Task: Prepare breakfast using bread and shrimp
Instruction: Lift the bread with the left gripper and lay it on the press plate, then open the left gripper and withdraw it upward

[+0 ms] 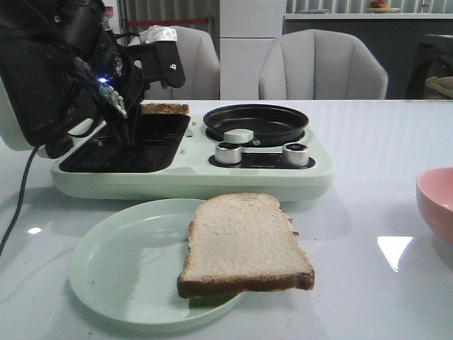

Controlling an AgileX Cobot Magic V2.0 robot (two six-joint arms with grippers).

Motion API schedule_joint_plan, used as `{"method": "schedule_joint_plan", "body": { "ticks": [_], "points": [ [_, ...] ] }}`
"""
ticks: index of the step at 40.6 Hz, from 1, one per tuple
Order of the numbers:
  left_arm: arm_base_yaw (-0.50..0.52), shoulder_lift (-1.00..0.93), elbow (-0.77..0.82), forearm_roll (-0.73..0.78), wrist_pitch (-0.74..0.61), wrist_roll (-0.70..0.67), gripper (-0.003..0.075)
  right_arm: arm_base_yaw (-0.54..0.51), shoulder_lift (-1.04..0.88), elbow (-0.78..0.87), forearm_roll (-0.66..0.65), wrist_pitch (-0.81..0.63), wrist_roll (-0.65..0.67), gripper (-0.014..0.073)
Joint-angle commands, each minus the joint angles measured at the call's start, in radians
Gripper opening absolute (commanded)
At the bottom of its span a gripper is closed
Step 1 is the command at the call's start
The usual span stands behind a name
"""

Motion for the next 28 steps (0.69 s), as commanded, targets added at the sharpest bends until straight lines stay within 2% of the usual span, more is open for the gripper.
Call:
{"method": "schedule_joint_plan", "body": {
  "ticks": [1, 6, 9, 21, 24, 28],
  "points": [
    [0.003, -0.062, -0.007, 0.022, 0.044, -0.012, 0.0337, 0.002, 0.001, -0.027, -0.007, -0.064, -0.002, 0.0556],
    [-0.002, -0.074, 0.016, 0.022, 0.111, -0.012, 0.0465, 0.002, 0.001, -0.027, -0.007, -0.064, -0.002, 0.0556],
    [-0.009, -0.094, 0.033, 0.022, 0.126, -0.012, 0.0508, 0.002, 0.001, -0.027, -0.007, -0.064, -0.002, 0.0556],
    [-0.054, -0.287, 0.165, -0.028, 0.129, -0.014, 0.0511, 0.002, 0.001, -0.027, -0.007, -0.064, -0.002, 0.0556],
    [-0.076, -0.358, 0.202, -0.113, 0.126, -0.010, 0.0511, 0.002, 0.001, -0.027, -0.007, -0.064, -0.002, 0.0556],
    [-0.113, -0.468, 0.262, -0.312, 0.142, 0.050, 0.0511, 0.002, 0.001, -0.027, -0.007, -0.064, -0.002, 0.0556]
  ]
}}
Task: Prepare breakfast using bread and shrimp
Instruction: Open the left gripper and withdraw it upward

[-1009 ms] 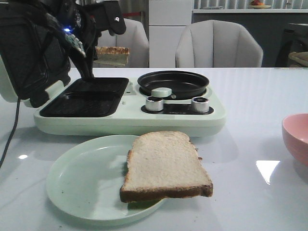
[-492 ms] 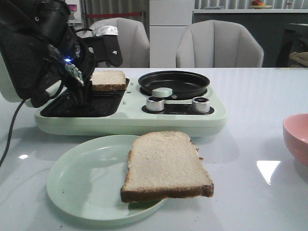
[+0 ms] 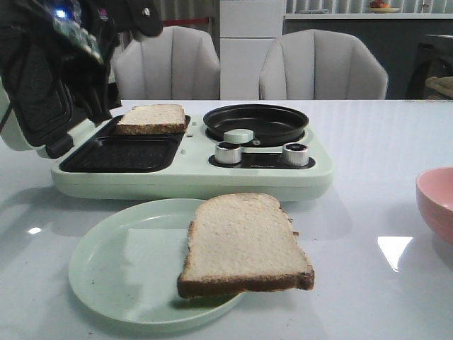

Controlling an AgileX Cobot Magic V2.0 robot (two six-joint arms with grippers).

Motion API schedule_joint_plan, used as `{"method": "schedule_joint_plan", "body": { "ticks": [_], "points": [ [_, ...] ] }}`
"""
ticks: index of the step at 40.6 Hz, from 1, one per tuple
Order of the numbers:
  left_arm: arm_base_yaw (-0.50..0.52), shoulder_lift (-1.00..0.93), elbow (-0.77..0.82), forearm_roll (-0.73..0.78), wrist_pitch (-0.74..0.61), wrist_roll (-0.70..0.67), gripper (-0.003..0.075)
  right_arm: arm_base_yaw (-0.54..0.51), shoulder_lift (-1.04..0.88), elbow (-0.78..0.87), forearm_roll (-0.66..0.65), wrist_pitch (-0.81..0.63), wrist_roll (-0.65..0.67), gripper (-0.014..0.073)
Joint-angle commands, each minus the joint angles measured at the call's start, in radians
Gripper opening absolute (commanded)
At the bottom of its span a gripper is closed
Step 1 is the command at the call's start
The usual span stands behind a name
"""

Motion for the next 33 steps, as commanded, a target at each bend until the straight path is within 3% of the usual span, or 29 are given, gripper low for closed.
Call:
{"method": "schedule_joint_plan", "body": {
  "ticks": [1, 8, 13, 19, 24, 33],
  "points": [
    [-0.041, -0.163, 0.029, -0.186, 0.052, 0.064, 0.0511, 0.002, 0.001, -0.027, -0.007, -0.064, -0.002, 0.0556],
    [-0.133, -0.355, 0.121, -0.554, 0.243, 0.291, 0.0511, 0.002, 0.001, -0.027, -0.007, -0.064, -0.002, 0.0556],
    [-0.185, -0.501, 0.169, -0.751, 0.345, 0.291, 0.0511, 0.002, 0.001, -0.027, -0.007, -0.064, -0.002, 0.0556],
    [-0.213, -0.677, 0.221, -1.005, 0.340, 0.291, 0.0511, 0.002, 0.001, -0.027, -0.007, -0.064, -0.002, 0.0556],
    [-0.224, -0.808, 0.279, -1.124, 0.336, 0.291, 0.0511, 0.002, 0.001, -0.027, -0.007, -0.064, -0.002, 0.0556],
    [-0.226, -0.977, 0.408, -1.164, 0.310, 0.291, 0.0511, 0.002, 0.001, -0.027, -0.007, -0.064, -0.002, 0.0556]
  ]
}}
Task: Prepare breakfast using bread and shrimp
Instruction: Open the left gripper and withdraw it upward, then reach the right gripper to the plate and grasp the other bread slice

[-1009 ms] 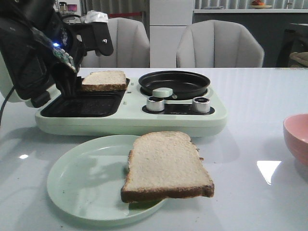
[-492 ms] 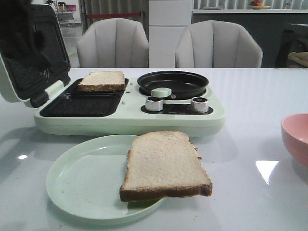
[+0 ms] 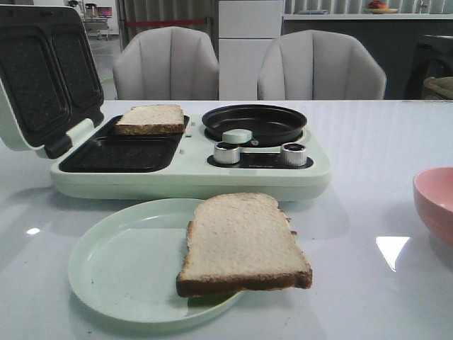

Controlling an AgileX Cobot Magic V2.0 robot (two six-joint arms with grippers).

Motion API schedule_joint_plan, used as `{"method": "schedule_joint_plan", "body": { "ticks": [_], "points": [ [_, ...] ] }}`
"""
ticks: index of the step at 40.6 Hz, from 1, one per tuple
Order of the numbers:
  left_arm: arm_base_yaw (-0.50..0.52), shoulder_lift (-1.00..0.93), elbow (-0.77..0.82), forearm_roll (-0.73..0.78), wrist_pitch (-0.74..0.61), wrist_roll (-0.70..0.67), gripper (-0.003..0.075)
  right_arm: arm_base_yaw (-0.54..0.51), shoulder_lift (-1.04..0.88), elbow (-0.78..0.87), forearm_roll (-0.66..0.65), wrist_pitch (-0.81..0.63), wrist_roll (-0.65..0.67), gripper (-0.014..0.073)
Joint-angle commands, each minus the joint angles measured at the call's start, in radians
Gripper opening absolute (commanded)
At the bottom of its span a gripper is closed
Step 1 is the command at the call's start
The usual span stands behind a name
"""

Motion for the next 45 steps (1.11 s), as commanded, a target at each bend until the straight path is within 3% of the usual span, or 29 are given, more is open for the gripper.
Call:
{"method": "schedule_joint_plan", "body": {
  "ticks": [1, 22, 27, 30, 36, 45],
  "points": [
    [-0.009, -0.067, 0.021, -0.015, -0.058, -0.001, 0.0511, 0.002, 0.001, -0.027, -0.007, -0.064, -0.002, 0.0556],
    [-0.009, -0.162, 0.102, -0.022, 0.017, -0.001, 0.0511, 0.002, 0.002, -0.026, 0.056, -0.048, -0.002, 0.0556],
    [-0.009, -0.162, 0.102, -0.022, 0.017, -0.001, 0.0511, 0.016, 0.010, -0.026, 0.189, -0.033, -0.021, 0.0556],
    [-0.009, -0.162, 0.102, -0.022, 0.017, -0.001, 0.0511, 0.044, 0.039, -0.026, 0.280, -0.010, -0.110, 0.0556],
    [-0.009, -0.162, 0.102, -0.022, 0.017, -0.001, 0.0511, 0.133, 0.152, -0.026, 0.491, 0.032, -0.263, 0.0556],
    [-0.009, -0.162, 0.102, -0.022, 0.017, -0.001, 0.0511, 0.292, 0.363, -0.026, 0.709, -0.025, -0.355, 0.0556]
  ]
}}
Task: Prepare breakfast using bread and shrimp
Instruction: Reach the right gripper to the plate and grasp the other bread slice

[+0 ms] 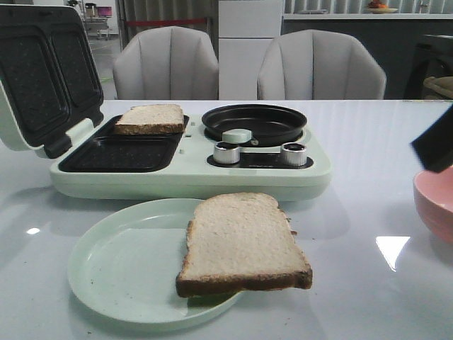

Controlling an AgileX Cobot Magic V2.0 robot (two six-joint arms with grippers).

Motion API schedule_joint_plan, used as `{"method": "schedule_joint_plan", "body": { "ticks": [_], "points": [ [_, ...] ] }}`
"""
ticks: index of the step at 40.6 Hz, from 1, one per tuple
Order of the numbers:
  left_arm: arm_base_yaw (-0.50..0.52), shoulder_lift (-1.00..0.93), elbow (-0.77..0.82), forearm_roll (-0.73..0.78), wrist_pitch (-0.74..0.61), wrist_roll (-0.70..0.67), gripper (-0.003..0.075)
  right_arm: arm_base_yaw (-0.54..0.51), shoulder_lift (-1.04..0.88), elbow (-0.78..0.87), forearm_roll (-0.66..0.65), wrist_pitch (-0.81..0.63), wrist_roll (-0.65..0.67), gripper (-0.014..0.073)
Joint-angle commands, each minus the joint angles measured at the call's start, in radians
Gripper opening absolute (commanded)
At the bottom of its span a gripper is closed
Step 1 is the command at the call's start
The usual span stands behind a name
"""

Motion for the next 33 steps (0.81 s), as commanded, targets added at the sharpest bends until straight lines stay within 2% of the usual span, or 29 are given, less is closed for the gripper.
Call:
{"method": "schedule_joint_plan", "body": {
  "ticks": [1, 10, 33],
  "points": [
    [-0.008, 0.000, -0.027, 0.007, -0.054, -0.001, 0.0511, 0.067, 0.082, -0.027, 0.111, -0.093, -0.048, 0.0556],
    [-0.008, 0.000, -0.027, 0.007, -0.054, -0.001, 0.0511, 0.155, 0.290, -0.071, 0.129, -0.199, -0.049, 0.0556],
    [-0.008, 0.000, -0.027, 0.007, -0.054, -0.001, 0.0511, 0.155, 0.665, -0.349, 0.138, -0.119, -0.049, 0.0556]
  ]
}}
